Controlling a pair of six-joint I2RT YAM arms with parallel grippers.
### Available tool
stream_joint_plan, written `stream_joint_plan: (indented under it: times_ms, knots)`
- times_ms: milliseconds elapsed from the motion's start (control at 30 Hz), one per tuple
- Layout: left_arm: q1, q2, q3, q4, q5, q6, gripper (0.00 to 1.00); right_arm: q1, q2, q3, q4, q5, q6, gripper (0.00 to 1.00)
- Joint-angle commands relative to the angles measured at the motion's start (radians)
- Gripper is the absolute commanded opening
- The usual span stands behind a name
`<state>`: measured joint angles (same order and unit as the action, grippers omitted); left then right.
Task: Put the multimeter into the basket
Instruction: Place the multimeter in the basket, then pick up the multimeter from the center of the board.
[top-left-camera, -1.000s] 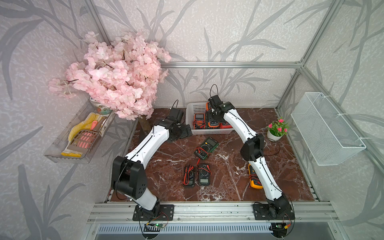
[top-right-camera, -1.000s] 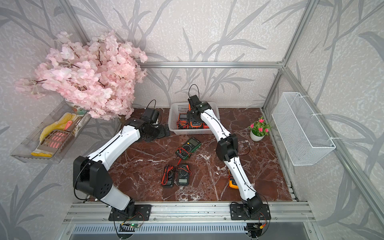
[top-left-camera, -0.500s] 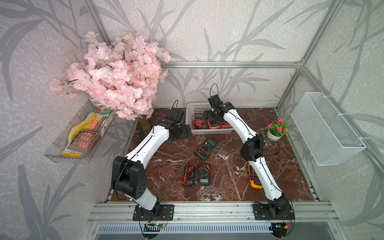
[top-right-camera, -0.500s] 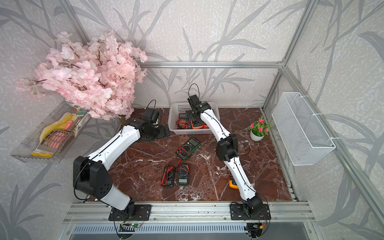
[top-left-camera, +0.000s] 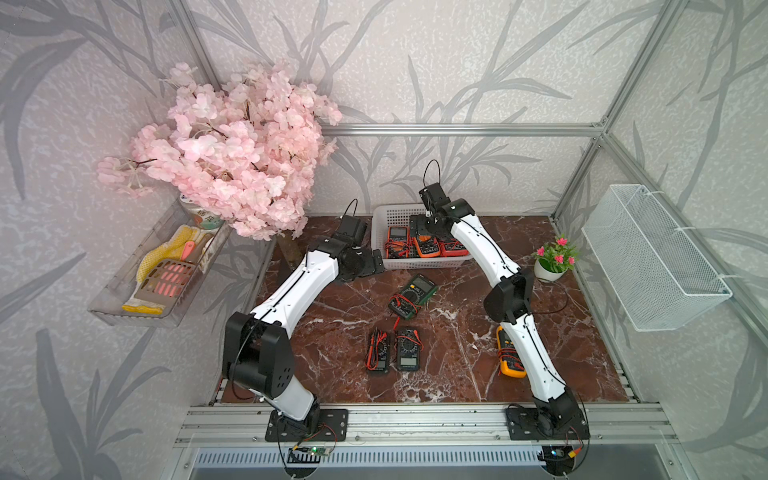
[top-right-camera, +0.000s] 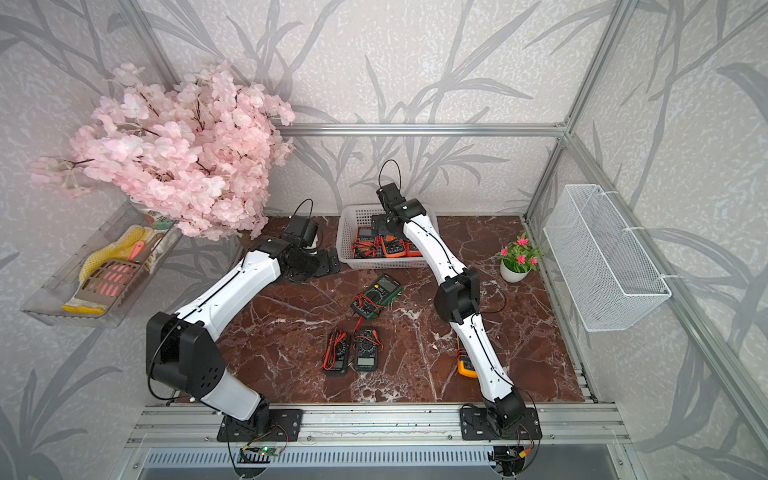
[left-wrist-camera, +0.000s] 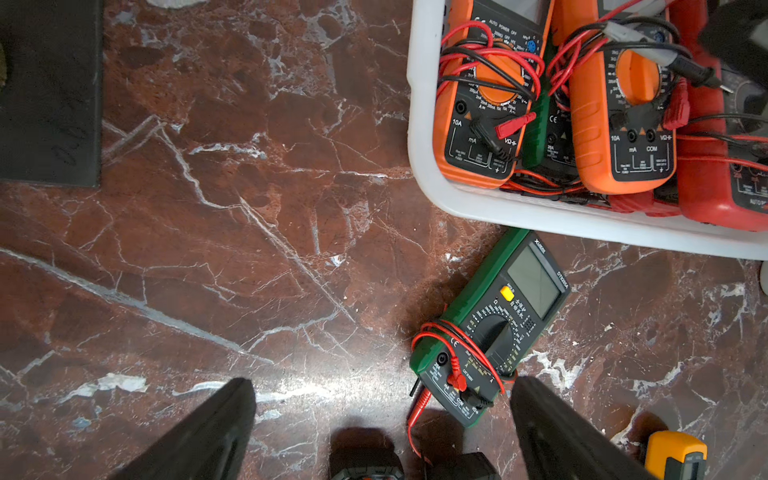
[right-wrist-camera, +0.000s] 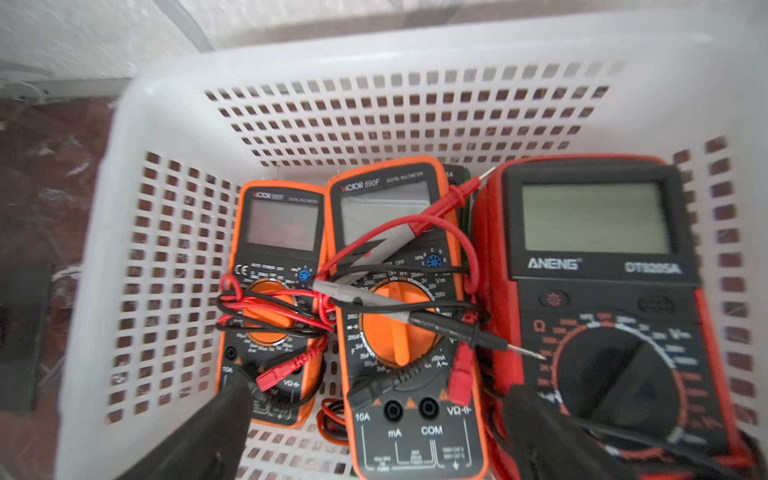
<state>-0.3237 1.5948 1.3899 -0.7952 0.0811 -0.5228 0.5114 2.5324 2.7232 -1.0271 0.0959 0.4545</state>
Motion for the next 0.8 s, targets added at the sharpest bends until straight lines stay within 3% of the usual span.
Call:
stream_joint_plan:
  times_ms: [0,367,767]
  knots:
    - [-0.009,-0.012,-0.015,0.030,0.008,0.053,1.00,-0.005,-0.141,-0.035,-0.017,-0.019,0.000,0.99]
    - [-0.140,0.053,-0.012,0.057,-0.021,0.148,1.00,-0.015,-0.368,-0.287,-0.064,-0.083,0.033,0.99]
    - [-0.255,0.121,-0.044,0.126,-0.038,0.216,1.00,-0.057,-0.859,-1.097,0.321,-0.170,0.125,0.99]
